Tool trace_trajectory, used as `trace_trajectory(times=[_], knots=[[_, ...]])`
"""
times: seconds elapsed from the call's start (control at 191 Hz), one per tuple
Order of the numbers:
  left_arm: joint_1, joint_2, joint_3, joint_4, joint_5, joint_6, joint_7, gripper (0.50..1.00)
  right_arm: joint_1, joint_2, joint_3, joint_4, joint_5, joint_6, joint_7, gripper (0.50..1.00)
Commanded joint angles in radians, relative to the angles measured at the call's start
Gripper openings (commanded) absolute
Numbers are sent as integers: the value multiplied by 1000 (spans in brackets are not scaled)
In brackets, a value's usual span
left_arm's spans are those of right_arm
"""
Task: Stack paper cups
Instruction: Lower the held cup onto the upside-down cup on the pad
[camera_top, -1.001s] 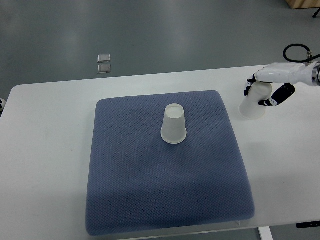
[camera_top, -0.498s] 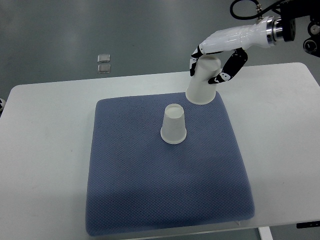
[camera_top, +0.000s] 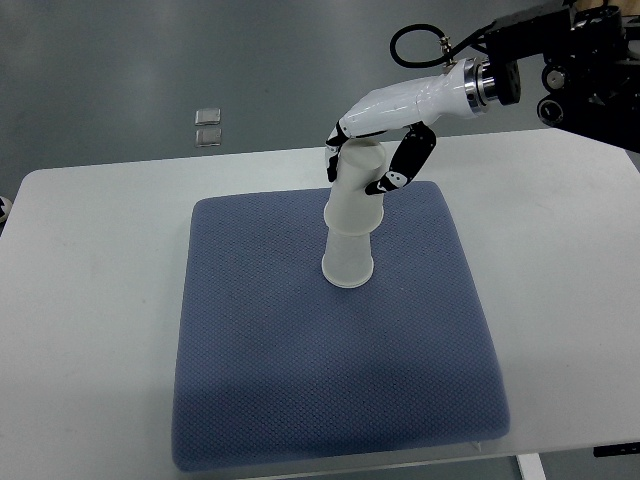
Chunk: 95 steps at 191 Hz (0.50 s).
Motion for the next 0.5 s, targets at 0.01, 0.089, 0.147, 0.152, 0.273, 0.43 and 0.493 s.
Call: trace_trajectory(times=[0.01,0.089,0.147,0.152,0.273,0.43,0.493], knots=[[1,0,0,0,0,0,2,1000,-10,22,0,-10,0,-2,-1,547],[-1,0,0,0,0,0,0,1000,-14,36,0,-24,0,-12,-1,547],[-1,0,0,0,0,0,0,1000,-14,42,-2,-30,1,-13,-1,549],[-1,0,0,0,0,0,0,1000,-14,42,-2,-30,2,-13,-1,549],[-1,0,0,0,0,0,0,1000,-13,53,-2,-30,0,-15,-1,549],[-1,0,0,0,0,0,0,1000,-37,61,0,-49,0,-21,-1,549],[-1,0,0,0,0,0,0,1000,-48,61,-2,-53,0,-33,-1,549]])
